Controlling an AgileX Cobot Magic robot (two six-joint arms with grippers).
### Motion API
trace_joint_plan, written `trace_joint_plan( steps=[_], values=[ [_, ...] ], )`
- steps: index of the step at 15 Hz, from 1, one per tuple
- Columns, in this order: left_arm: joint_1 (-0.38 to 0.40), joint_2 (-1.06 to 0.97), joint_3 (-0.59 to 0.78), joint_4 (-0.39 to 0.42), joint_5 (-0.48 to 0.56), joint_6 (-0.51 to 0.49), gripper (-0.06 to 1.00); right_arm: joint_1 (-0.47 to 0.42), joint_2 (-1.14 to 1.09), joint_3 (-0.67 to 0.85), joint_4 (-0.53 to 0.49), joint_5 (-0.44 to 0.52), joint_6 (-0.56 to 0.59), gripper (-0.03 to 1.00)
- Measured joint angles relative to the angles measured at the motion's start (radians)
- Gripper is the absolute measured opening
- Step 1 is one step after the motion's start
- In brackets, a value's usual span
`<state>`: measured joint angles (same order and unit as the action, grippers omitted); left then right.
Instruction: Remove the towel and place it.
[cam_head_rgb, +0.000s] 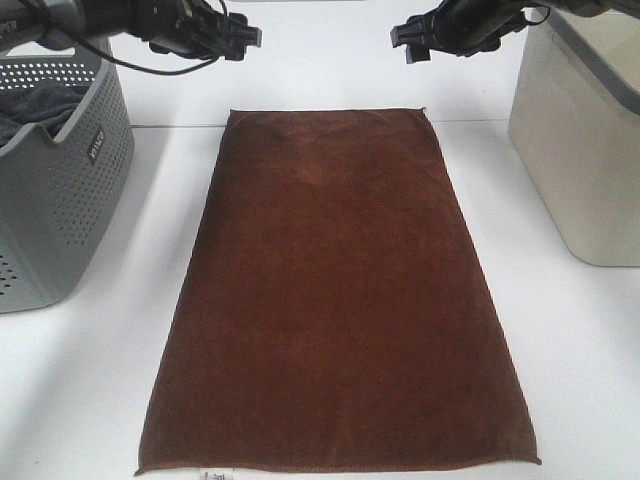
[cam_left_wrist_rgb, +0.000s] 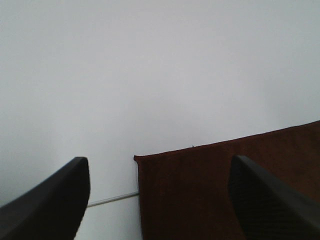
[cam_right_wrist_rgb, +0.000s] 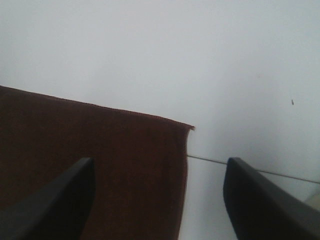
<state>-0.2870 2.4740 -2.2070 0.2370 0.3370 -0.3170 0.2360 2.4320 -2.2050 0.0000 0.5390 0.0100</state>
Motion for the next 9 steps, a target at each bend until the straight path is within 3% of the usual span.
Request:
trace_joint_plan(
  steps=[5,9],
  values=[
    [-0.022,-0.174,0.000,-0.003,0.329,0.011,0.73,0.000,-0.149,0.000,0.040,0.236,0.000,0.69],
    [-0.022,-0.324,-0.001,-0.004,0.655,0.109,0.73,0.000,-0.276,0.000,0.048,0.451,-0.002,0.69]
  ],
)
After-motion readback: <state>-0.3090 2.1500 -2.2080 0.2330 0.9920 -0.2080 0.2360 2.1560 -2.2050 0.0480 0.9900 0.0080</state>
